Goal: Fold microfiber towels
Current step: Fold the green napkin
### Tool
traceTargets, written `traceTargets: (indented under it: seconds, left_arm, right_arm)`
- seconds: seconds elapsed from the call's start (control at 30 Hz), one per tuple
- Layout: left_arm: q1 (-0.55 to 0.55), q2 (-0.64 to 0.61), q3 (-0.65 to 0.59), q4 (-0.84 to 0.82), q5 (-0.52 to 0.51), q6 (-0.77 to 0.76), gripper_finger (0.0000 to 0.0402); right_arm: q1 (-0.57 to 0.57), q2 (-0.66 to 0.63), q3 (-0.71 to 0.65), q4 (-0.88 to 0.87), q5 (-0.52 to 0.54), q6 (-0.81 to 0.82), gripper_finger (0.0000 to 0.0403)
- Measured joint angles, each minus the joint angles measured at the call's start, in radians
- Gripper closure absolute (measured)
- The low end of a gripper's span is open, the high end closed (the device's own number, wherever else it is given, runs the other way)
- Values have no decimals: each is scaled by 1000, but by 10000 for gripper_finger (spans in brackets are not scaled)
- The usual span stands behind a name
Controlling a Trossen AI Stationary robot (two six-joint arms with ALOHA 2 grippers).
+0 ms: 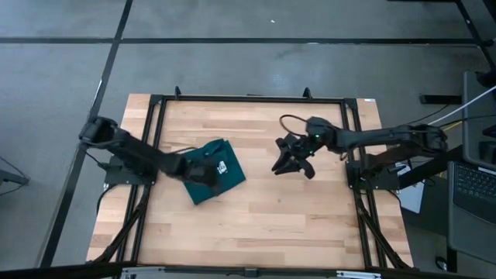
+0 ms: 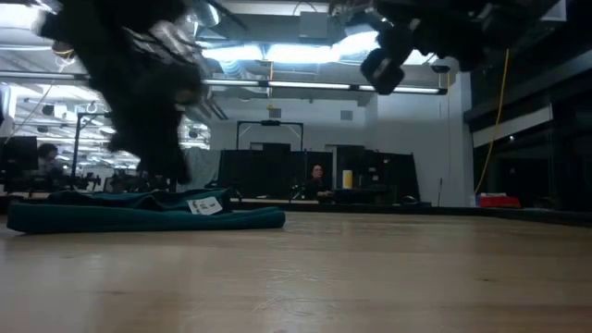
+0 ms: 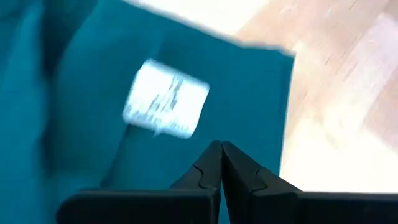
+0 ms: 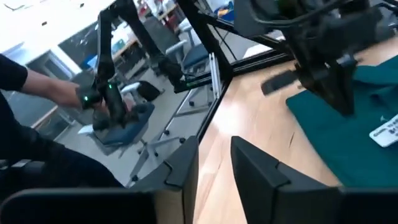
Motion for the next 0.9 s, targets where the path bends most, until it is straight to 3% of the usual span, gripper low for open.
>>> traceTargets:
  seconds: [0.2,0.4,0.67,0.73,0.8,0.9]
  left_arm:
    - [110,202,100,56,115,131,399]
    - [141,379,251,127,189,247,399]
    - [106,606,609,147,233,297,400]
    - [82,652,699,139,196,297,400]
    - [58,648,748,91,83,296,400]
    - [58,573,733,-79,-91,247,400]
  right_arm:
    - [1,-117,-89,28,32,42,326]
    - [22,-236,-147,24,57,84,328]
    - [77,-369,-154,17,131,123,324]
    - [85,-396,-153,-12,155,116,327]
    - [89,-415,-154,-61,171,97,331]
    - [90,-441,-154,-114,182,77,334]
